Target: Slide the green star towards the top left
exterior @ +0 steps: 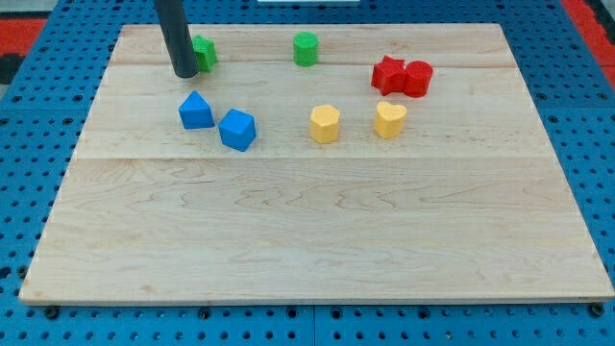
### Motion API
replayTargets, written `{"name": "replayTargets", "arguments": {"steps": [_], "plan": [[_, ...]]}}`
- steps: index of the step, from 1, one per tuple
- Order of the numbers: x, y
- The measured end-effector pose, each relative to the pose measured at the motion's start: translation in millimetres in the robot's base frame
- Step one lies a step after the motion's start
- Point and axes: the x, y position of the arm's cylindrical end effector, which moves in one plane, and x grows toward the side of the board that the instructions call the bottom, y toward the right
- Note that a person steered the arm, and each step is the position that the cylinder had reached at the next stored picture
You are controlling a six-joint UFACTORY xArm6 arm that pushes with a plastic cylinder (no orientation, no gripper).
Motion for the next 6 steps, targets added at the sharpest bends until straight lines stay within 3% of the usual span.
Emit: {"name": "replayTargets", "arguments": {"steps": [2,3,4,5,6], "plan": [[-3.6,66.0],[-51.5,48.2],[-55.9,25.3],[-23.8,34.2],[52.6,31.3]]}}
